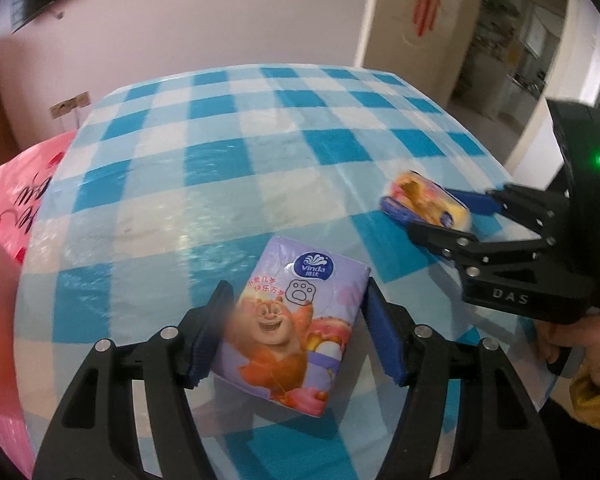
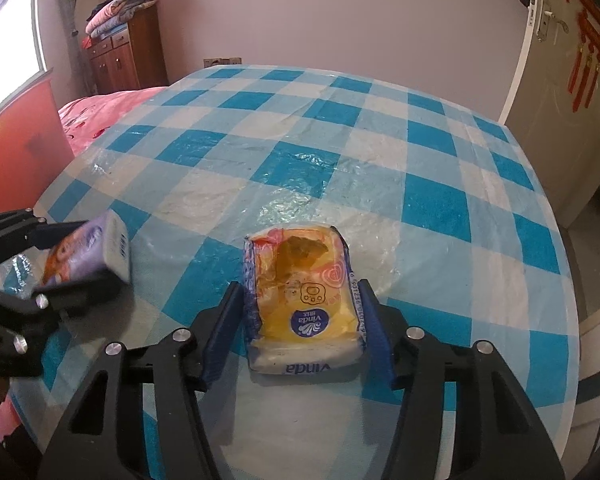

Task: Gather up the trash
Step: 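Grasp the purple bear tissue pack with left tool while right tool grasps the yellow tissue pack, then carry both tissue packs over the orange bucket and open both tools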

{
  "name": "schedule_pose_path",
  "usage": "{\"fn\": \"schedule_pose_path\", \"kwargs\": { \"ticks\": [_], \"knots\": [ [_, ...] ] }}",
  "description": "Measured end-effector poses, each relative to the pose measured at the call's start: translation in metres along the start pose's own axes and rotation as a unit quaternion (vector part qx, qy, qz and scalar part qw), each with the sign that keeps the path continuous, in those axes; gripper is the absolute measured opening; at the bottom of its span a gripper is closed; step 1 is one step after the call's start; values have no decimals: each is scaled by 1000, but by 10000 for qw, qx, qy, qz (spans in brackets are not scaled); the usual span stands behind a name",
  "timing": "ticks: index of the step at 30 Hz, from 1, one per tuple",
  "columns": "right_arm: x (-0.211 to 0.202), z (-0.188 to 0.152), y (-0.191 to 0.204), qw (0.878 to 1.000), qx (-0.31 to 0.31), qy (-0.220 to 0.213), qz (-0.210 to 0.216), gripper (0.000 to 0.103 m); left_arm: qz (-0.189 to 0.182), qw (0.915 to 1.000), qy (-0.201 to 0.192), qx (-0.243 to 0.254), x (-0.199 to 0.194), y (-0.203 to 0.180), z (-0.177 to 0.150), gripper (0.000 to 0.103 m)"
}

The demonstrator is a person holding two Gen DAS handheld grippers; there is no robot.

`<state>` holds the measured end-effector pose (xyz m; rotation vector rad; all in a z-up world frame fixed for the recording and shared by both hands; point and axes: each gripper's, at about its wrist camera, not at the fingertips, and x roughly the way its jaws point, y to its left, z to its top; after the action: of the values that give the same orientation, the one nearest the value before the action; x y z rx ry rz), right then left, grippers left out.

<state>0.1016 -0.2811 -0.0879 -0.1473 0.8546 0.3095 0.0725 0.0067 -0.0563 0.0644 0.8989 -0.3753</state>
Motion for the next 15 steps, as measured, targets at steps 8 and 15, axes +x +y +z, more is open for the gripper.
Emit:
{"fn": "schedule_pose_path", "kwargs": {
  "ticks": [8,15],
  "knots": [
    [-1,1,-1,10000,17,-10,13,53,408,9987,-109,-275,-15,22,-4,66],
    [-3,2,0,10000,38,-71,-22,49,630,9965,-247,-486,-30,39,-5,66]
  ]
}}
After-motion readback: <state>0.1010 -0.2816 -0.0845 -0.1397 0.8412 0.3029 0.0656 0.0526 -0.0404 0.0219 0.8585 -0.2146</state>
